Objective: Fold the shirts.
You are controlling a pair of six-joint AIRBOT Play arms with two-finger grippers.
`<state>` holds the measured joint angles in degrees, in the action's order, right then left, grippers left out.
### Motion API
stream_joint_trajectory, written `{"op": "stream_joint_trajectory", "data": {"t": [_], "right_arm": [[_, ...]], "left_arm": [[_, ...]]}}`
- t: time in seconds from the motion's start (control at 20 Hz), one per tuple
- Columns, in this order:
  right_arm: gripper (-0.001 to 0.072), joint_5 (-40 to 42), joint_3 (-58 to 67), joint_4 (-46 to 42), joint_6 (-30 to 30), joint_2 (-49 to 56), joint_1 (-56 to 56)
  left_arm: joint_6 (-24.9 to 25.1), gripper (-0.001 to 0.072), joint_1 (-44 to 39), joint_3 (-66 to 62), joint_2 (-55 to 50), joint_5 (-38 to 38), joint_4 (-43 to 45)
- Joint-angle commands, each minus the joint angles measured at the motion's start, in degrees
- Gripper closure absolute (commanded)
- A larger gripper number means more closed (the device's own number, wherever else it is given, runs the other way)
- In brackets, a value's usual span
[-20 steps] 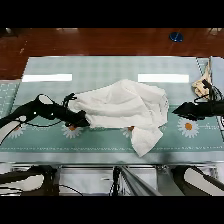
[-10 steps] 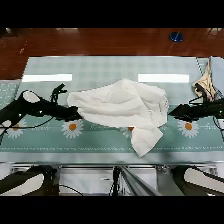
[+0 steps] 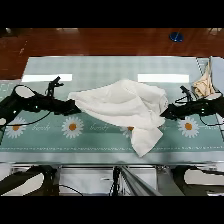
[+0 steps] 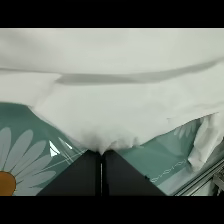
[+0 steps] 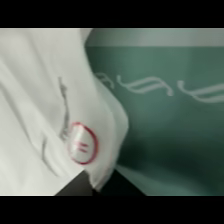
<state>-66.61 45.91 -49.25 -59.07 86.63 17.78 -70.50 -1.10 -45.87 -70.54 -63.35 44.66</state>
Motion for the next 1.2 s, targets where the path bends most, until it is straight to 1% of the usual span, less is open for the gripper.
{"op": "stream_joint_trajectory", "data": {"t": [0.0, 0.1, 0.2, 0.25, 0.35, 0.45, 0.55, 0.65, 0.75, 0.85, 0.9, 0.95, 1.05, 1.15], "right_arm": [[0.0688, 2.0, 0.0, 2.3, -1.0, 1.5, -4.4], [0.0687, -2.9, 1.5, 7.1, 1.8, -2.9, -2.9], [0.0687, -7.4, 4.9, 13.5, 2.3, -10.8, 0.2], [0.0687, -7.7, 7.1, 18.1, 2.3, -15.4, 2.2], [0.0687, -4.4, 13.3, 27.8, 2.3, -25.5, 6.2], [0.0688, 0.9, 21.4, 31.4, 1.6, -33.0, 9.0], [0.0688, 4.1, 30.4, 30.4, -0.6, -37.3, 10.0], [0.0688, 5.2, 38.2, 27.8, -4.3, -39.3, 10.0], [0.0688, 4.9, 46.0, 21.9, -9.5, -40.2, 10.0], [0.0688, 4.0, 51.9, 15.8, -16.0, -40.6, 10.0], [0.0688, 2.1, 54.3, 14.3, -18.5, -40.8, 10.0], [0.0688, -1.1, 56.7, 13.3, -20.3, -40.8, 10.0], [0.0687, -10.0, 61.7, 10.0, -23.8, -40.8, 10.0], [0.0688, -20.1, 65.8, 4.8, -27.8, -41.6, 10.0]], "left_arm": [[0.0, 0.0688, 0.2, -4.5, 0.2, -0.7, -0.1], [0.5, 0.0688, 1.0, -9.8, 0.8, -2.1, -0.2], [0.6, 0.0689, 3.0, -17.7, 3.1, -3.8, -0.2], [0.6, 0.0689, 4.5, -22.3, 4.7, -4.3, -0.2], [0.2, 0.0689, 8.5, -33.2, 8.4, -4.4, -0.2], [-0.6, 0.0689, 13.3, -44.5, 11.6, -4.3, -0.2], [-1.8, 0.0689, 17.9, -54.6, 14.2, -4.2, -0.2], [-2.2, 0.069, 21.3, -61.8, 16.7, -4.2, -0.1], [-2.2, 0.0689, 24.1, -66.6, 19.5, -4.3, 0.1], [-2.2, 0.0689, 25.5, -68.6, 22.8, -4.6, 3.0], [-2.7, 0.0689, 25.5, -68.7, 24.5, -5.3, 4.7], [-4.4, 0.069, 25.5, -68.7, 26.4, -7.0, 6.6], [-7.8, 0.069, 25.5, -68.7, 30.1, -13.2, 11.6], [-10.9, 0.069, 25.5, -68.7, 33.7, -20.7, 15.7]]}}
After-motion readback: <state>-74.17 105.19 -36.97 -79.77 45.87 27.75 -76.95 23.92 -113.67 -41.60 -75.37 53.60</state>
